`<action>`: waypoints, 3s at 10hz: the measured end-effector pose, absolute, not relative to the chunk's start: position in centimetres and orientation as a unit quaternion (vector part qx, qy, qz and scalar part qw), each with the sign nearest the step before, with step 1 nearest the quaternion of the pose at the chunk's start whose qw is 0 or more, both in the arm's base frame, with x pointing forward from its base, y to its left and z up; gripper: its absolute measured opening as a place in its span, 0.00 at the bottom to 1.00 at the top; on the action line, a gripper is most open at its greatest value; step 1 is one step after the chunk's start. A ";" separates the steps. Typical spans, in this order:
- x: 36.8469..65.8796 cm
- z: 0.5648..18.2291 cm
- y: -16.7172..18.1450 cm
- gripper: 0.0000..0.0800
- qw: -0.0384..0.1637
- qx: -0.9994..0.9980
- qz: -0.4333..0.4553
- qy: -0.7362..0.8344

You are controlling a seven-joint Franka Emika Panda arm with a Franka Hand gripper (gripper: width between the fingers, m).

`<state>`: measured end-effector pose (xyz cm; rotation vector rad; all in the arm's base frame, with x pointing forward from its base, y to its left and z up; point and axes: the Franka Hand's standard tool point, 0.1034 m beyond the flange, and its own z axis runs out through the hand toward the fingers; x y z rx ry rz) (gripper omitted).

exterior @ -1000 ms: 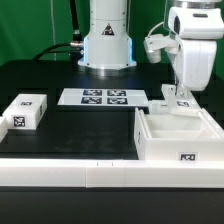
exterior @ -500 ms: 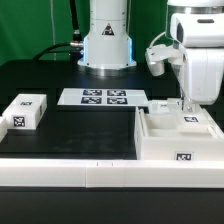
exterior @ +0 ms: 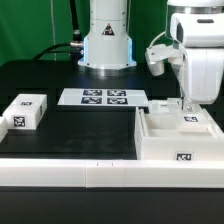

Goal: Assemble cabinet

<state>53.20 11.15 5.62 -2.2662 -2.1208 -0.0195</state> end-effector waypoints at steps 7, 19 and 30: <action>57.7 5.5 10.7 0.09 0.018 -0.725 -0.019 -0.688; 57.1 6.0 10.9 1.00 0.027 -0.724 0.004 -0.689; 53.0 9.0 11.6 1.00 0.014 -0.728 0.013 -0.686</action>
Offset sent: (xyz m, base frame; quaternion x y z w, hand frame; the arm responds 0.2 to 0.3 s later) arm 0.0240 -0.0026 0.0005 -0.0038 0.0101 -0.0120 0.9999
